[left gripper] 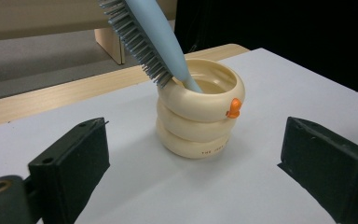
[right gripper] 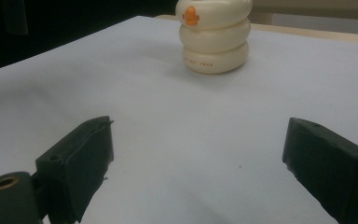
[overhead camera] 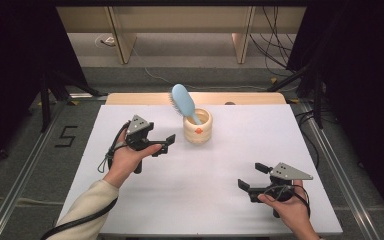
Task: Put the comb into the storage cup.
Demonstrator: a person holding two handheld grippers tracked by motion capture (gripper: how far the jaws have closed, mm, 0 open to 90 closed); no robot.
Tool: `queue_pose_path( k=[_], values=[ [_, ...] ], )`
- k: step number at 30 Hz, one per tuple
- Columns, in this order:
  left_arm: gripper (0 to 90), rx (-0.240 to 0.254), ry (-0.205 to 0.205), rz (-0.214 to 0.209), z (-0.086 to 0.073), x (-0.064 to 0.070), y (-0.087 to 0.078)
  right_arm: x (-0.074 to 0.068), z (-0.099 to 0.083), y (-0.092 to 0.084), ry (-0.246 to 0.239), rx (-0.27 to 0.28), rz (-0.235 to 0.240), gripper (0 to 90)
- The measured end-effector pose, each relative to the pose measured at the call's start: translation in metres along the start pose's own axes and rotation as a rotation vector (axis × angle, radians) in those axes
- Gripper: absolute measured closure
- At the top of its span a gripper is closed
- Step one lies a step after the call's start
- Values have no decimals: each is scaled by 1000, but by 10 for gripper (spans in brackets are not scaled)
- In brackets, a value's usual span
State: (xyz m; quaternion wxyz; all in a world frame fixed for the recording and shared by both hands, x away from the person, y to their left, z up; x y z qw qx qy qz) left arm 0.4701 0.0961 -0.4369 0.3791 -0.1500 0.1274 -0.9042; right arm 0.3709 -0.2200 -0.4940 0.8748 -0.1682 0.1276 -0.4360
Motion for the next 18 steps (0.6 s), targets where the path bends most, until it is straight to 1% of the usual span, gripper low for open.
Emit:
queue_pose_path(
  k=[2, 5, 12, 13, 18],
  values=[
    [70, -3, 13, -3, -2, 2, -2, 0, 0, 0, -1, 0, 0, 95],
    [70, -8, 21, -9, -7, 4, -5, 0, 0, -1, -1, 2, 0, 95],
    [69, -20, 33, -14, -19, 5, -15, 0, 0, 0, -2, 0, 2, 95],
    [69, -23, 38, -17, -21, 5, -17, 0, 0, 0, -3, 0, 1, 95],
    [69, -29, 42, -25, -34, 10, -22, -1, 0, -1, -4, 1, 2, 95]
  ],
)
Point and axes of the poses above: each handheld gripper's, and its own axes: y roughly forward along the jaws, z roughly out of its top, x roughly to its right, the point moved 7 cm from there along y, roughly forward along the jaws, and after that the axes turned 7 degrees about -z, right-handed, at the moved point
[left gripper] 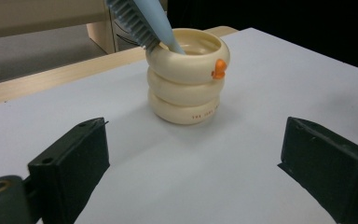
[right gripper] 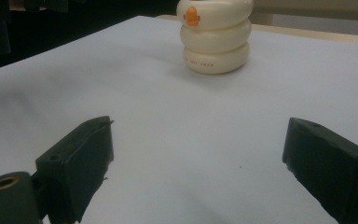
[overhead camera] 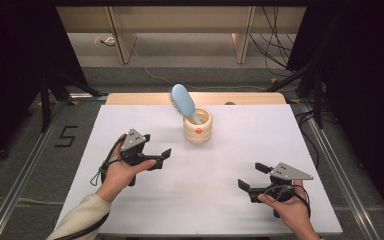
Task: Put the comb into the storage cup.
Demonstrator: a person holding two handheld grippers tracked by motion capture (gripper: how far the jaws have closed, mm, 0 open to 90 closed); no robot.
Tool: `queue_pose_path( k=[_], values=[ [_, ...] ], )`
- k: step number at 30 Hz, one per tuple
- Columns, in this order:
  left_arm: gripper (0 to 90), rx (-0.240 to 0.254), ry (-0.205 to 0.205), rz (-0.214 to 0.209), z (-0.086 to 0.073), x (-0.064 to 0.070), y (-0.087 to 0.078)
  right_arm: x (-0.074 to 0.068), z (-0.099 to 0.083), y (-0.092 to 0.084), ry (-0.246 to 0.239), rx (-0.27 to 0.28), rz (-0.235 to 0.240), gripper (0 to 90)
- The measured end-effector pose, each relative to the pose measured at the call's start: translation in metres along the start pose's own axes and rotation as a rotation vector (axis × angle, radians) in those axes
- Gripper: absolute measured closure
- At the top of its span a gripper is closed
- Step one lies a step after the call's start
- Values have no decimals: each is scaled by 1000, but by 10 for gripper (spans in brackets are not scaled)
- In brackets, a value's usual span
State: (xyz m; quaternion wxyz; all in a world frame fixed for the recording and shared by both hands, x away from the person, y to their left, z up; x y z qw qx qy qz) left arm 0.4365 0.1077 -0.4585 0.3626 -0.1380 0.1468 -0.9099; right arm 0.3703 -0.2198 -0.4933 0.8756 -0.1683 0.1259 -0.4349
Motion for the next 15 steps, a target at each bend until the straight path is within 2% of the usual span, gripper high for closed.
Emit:
queue_pose_path(
  k=[5, 10, 15],
  values=[
    [71, -1, 10, -6, -9, 4, -5, 0, 0, 0, 0, 0, 1, 95],
    [70, -8, 45, -5, -15, 5, -11, 0, 0, 0, -5, -1, 3, 95],
    [70, -3, 44, -14, -22, 6, -19, 0, 0, 0, -5, -2, 3, 96]
  ],
)
Point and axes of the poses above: each handheld gripper's, and its own axes: y roughly forward along the jaws, z roughly out of its top, x roughly to its right, the point moved 7 cm from there along y, roughly forward along the jaws, and after that the axes turned 7 degrees about -z, right-handed, at the moved point
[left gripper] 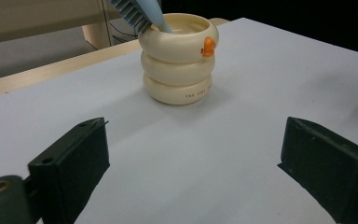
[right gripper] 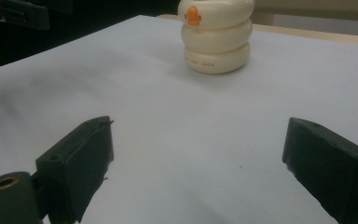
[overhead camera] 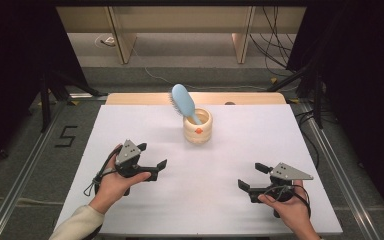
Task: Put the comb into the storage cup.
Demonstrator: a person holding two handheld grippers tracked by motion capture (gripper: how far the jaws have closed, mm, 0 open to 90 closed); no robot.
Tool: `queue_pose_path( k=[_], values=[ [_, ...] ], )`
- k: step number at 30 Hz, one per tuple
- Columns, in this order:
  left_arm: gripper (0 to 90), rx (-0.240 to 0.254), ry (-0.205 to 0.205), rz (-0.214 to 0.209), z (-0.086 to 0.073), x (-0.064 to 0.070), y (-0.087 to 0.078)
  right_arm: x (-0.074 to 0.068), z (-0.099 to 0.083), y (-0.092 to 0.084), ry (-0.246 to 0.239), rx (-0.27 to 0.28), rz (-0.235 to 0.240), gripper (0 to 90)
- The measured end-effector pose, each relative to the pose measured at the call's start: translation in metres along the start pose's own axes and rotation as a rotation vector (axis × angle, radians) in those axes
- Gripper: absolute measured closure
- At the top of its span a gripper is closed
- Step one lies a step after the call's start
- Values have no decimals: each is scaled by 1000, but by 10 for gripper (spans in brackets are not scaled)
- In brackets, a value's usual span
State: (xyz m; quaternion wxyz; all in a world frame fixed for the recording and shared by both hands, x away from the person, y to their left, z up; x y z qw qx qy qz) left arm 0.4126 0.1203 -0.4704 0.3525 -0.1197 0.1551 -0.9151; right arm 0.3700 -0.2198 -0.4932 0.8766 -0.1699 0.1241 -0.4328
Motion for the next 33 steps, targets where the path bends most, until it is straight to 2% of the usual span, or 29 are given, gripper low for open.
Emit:
queue_pose_path(
  k=[15, 19, 33],
  values=[
    [69, -11, 28, 23, -20, -4, -21, 0, 0, 0, -6, -1, 3, 99],
    [71, 3, 29, 39, -22, -6, -21, -1, 0, 0, -5, 2, 8, 101],
    [71, 21, 28, 56, -22, -6, -20, 1, 0, 0, -7, 4, 2, 101]
  ],
)
Point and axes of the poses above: each handheld gripper's, and its own axes: y roughly forward along the jaws, z roughly out of its top, x roughly to its right, the point moved 7 cm from there along y, roughly forward along the jaws, and after that the axes turned 7 degrees about -z, right-handed, at the moved point
